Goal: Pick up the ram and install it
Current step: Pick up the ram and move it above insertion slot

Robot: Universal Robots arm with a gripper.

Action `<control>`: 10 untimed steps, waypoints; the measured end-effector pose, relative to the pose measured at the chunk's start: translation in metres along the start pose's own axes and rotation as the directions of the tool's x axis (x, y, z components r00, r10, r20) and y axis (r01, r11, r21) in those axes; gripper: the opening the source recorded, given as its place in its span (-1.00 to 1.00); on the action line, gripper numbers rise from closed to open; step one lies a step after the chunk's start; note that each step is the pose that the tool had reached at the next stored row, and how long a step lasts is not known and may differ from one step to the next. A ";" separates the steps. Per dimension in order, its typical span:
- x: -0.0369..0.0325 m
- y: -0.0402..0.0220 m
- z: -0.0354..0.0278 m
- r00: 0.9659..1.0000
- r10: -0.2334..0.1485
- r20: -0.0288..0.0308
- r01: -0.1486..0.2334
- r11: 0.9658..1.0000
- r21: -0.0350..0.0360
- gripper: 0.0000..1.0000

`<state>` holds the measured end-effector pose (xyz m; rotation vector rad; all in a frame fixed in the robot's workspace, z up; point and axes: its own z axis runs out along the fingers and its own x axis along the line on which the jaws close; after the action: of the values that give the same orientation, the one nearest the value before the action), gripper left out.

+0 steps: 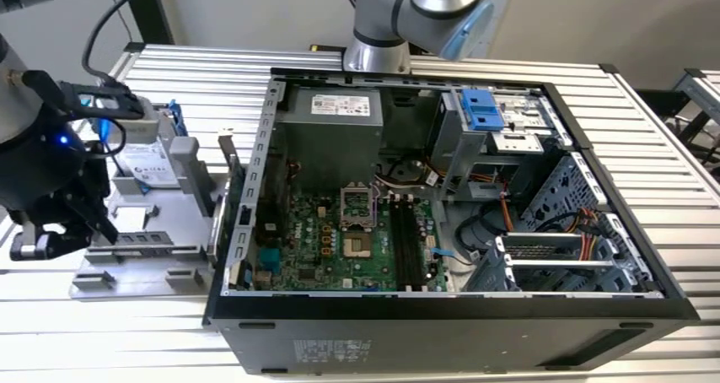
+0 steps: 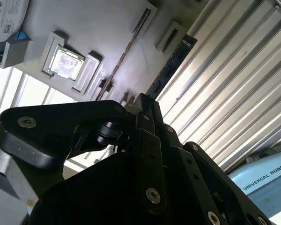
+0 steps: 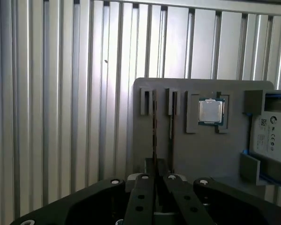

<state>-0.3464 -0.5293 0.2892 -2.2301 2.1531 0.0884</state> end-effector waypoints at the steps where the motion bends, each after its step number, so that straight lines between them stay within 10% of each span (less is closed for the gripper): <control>1: -0.0003 0.0001 -0.0046 1.000 0.001 0.000 -0.001 1.000 0.000 -1.00; 10: -0.0031 0.0005 -0.0452 1.000 0.002 0.000 -0.002 1.000 0.000 -1.00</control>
<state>-0.3464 -0.5293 0.3346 -2.2282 2.1548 0.0883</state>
